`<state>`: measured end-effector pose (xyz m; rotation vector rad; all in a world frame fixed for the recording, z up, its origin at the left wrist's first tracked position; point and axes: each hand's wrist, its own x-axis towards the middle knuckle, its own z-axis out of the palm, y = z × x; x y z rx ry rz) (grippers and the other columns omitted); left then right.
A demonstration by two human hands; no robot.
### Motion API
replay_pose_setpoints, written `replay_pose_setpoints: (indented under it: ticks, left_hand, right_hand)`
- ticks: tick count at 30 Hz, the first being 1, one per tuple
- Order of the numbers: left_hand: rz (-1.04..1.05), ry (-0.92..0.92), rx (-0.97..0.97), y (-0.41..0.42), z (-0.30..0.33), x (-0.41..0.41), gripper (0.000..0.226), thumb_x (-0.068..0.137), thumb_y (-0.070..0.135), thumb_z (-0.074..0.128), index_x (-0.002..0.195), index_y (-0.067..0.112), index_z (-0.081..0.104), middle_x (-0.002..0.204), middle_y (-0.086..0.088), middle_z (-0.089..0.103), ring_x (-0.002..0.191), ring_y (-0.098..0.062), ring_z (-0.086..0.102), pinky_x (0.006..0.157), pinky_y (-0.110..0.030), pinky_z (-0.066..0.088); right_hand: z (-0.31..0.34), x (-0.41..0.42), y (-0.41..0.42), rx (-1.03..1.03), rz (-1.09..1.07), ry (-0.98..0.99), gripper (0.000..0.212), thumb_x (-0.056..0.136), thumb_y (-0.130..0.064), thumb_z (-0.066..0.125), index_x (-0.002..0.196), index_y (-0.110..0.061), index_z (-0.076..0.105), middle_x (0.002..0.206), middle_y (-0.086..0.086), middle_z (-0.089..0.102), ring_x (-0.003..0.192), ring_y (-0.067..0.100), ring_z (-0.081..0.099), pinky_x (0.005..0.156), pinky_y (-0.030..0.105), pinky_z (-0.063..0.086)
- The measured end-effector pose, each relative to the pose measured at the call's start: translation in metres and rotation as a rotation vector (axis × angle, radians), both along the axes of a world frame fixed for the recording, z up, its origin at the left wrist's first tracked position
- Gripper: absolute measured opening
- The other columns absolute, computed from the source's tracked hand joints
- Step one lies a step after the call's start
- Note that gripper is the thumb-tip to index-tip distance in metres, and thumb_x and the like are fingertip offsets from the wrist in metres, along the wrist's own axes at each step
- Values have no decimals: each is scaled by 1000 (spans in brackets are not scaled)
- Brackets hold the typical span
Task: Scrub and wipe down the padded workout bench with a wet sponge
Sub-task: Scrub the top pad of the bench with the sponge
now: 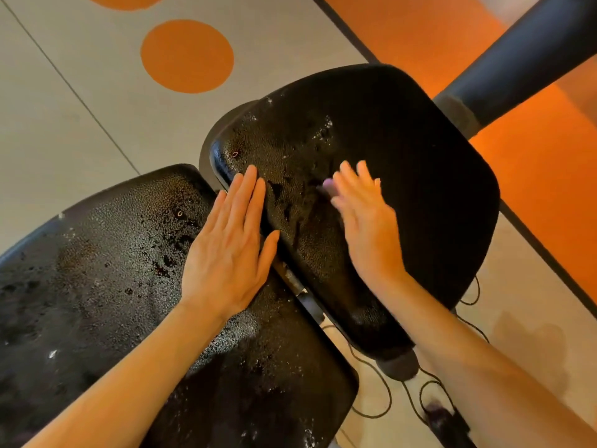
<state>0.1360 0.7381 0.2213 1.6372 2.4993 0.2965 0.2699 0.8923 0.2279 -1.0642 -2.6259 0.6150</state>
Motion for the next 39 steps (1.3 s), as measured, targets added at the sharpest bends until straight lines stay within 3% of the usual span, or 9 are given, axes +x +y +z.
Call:
replay_pose_setpoints:
  ticks: [4,9,15,19,21,26,31,35,39]
  left_hand:
    - [-5,11,5,1,-2,0,68,104,47,23,157,6,11,166,-11,4,153,-23,5,125,-40,12]
    - [10,-4,-2,1,1,0,68,103,47,22,157,6,10,166,-11,3,153,-22,5,124,-41,14]
    - [8,17,-16,1,-2,0,68,103,47,23,157,7,10,166,-10,3,153,-23,6,124,-40,13]
    - [11,2,-15,1,0,0,68,103,46,23,157,6,11,166,-11,3,153,-22,6,125,-40,14]
    - [11,-3,-10,1,1,0,68,103,46,24,157,6,12,166,-10,4,153,-22,6,125,-40,14]
    - [13,14,-12,1,-1,0,68,103,47,23,157,7,11,166,-9,3,153,-21,5,125,-39,12]
    - [44,-5,-8,2,2,0,71,103,49,24,157,6,9,166,-11,2,153,-23,5,125,-40,12]
    - [39,10,-27,2,2,1,72,103,49,24,157,5,9,165,-13,3,153,-25,6,124,-43,16]
    - [32,8,-30,2,0,0,71,103,49,25,157,5,8,166,-12,2,153,-24,5,124,-43,16]
  right_hand:
    - [1,-30,23,59,-378,-26,40,102,-19,38,139,-6,43,149,17,38,141,34,29,113,50,29]
    - [4,32,-63,52,179,-50,40,96,-17,40,131,-2,51,139,16,52,136,32,40,109,50,35]
    - [-2,-43,33,49,-341,-10,39,103,-18,37,139,-6,45,151,13,37,144,30,23,116,51,26]
    - [0,16,-73,92,127,-21,41,95,-14,43,134,-4,48,144,15,46,140,31,33,113,49,29]
    - [-4,25,-57,40,295,-38,41,93,-11,43,132,-2,52,143,15,48,139,30,34,114,49,29]
    - [-2,-42,23,-66,-115,86,38,101,-16,43,137,-9,48,149,9,40,145,23,24,120,39,14]
    - [2,38,-31,-99,130,76,41,102,-15,43,142,-9,37,151,4,33,144,15,21,120,32,16]
    - [-4,-59,40,-103,-109,98,40,103,-19,36,143,-12,39,155,5,30,147,18,15,122,38,10]
    - [-4,-99,79,-53,-9,82,41,104,-19,35,144,-11,38,155,6,29,147,17,13,118,34,5]
